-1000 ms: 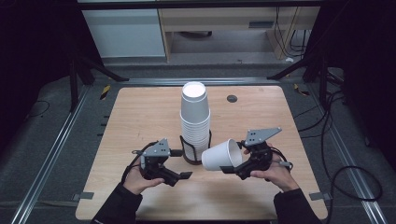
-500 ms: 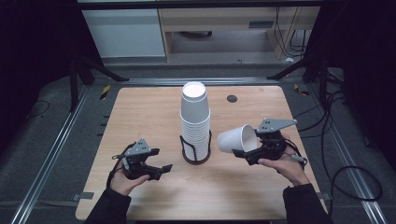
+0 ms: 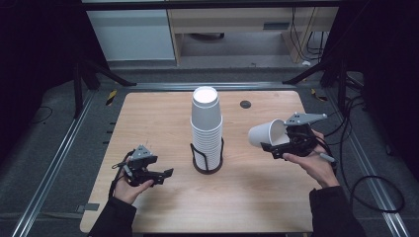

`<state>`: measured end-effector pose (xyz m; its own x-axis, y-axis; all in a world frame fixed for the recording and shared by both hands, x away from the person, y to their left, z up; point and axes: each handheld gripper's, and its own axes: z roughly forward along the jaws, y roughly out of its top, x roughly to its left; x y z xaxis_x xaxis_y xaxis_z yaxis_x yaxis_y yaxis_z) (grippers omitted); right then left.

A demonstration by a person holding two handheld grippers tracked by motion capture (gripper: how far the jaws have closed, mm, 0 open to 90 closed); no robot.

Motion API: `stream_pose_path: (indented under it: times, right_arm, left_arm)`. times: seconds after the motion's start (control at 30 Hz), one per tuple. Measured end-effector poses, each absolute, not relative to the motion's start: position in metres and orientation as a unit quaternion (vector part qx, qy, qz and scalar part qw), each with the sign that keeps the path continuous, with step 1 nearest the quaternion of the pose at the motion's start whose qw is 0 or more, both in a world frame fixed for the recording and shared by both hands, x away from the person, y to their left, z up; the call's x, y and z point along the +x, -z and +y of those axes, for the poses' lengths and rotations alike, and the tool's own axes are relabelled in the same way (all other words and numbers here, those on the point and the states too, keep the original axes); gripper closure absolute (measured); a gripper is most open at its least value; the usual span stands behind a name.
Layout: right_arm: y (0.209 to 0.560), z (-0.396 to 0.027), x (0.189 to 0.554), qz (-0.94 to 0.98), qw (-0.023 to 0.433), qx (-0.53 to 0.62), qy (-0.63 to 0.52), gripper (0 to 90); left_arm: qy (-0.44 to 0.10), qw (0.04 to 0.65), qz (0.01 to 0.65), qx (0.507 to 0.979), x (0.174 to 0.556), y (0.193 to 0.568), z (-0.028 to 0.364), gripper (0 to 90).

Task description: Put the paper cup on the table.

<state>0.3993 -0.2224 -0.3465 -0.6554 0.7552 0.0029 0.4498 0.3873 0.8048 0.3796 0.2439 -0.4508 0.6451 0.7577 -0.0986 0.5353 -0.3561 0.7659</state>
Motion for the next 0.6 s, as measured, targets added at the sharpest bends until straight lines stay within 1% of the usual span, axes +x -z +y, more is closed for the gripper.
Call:
stream_pose_path:
  times: [0.43,0.6]
  right_arm:
    - [0.338,-0.236,0.427,0.811,0.207,0.424,-0.345,10.6]
    - [0.339,-0.239,0.434,0.814,0.201,0.435,-0.327,10.6]
  left_arm:
    - [-0.148,0.384,0.426,0.806,0.385,0.457,0.253,15.1]
    - [-0.149,0.383,0.431,0.803,0.385,0.458,0.254,15.1]
